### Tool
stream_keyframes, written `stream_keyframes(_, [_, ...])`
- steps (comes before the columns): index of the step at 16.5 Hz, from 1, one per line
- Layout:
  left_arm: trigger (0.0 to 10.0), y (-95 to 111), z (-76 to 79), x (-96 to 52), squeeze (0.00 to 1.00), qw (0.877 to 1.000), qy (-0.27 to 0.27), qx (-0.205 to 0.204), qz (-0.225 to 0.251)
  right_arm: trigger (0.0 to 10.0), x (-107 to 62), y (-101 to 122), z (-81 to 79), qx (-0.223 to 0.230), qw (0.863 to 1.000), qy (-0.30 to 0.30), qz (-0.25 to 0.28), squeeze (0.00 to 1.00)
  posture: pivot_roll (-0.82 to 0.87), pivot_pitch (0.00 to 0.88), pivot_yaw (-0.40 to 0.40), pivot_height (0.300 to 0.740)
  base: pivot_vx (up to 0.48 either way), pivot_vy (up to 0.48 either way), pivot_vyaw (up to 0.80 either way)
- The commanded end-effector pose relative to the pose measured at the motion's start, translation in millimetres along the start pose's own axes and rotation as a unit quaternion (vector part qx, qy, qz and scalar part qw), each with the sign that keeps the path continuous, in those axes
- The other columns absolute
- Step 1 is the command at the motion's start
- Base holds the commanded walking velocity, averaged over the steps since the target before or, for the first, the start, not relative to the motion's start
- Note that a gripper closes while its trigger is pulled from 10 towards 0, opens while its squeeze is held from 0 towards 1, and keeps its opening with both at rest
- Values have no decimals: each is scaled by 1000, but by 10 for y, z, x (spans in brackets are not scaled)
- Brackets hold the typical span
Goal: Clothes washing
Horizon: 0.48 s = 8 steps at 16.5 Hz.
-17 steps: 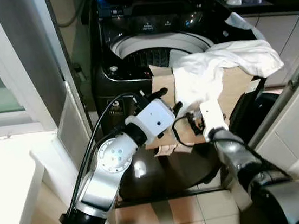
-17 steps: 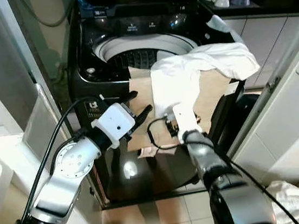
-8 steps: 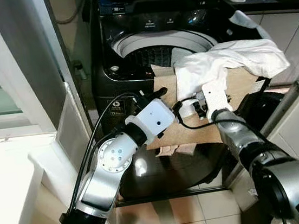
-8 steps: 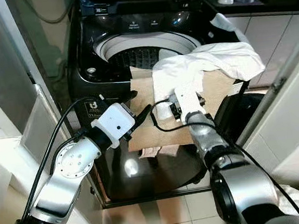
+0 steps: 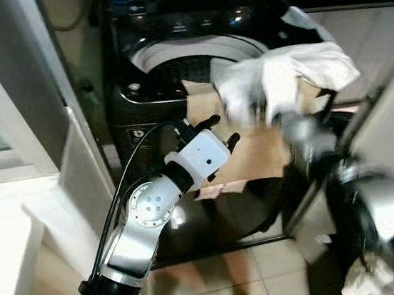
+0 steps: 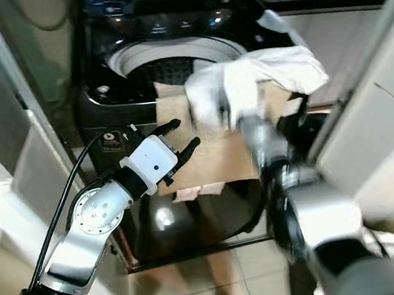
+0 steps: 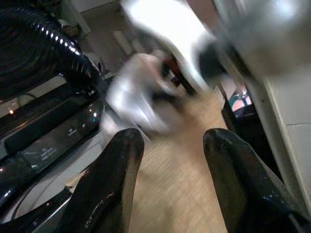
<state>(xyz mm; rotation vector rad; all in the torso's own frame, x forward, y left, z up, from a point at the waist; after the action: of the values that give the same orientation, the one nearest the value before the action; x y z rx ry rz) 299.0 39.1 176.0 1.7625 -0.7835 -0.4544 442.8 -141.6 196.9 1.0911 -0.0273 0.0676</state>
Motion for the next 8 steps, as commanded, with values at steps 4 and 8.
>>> stream_keyframes(4, [10000, 21, -21, 11, 0, 1000, 5, 8, 1, 10000, 119, 426, 244, -11, 998, -39, 42, 0, 94, 0, -100, 740, 0, 0, 0])
stream_keyframes(8, [10000, 6, -10, 14, 0, 1000, 8, 8, -1, 10000, 123, 457, 217, -20, 998, -36, 46, 0, 95, 0, -108, 740, 0, 0, 0])
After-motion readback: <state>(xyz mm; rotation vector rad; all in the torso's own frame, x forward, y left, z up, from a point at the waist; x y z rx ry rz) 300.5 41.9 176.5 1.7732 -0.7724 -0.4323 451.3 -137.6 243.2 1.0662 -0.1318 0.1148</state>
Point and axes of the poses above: a point about 5 cm out from each wrist's last joint towards the gripper, its own x axis pointing out of the wrist towards the gripper, its own y axis along the axis of the wrist's last joint, z = x × y, the point moved 3 cm from there along x, pointing out of the wrist towards the gripper, and after that the axes turned 14 degrees about -x, right-handed, at the moved point
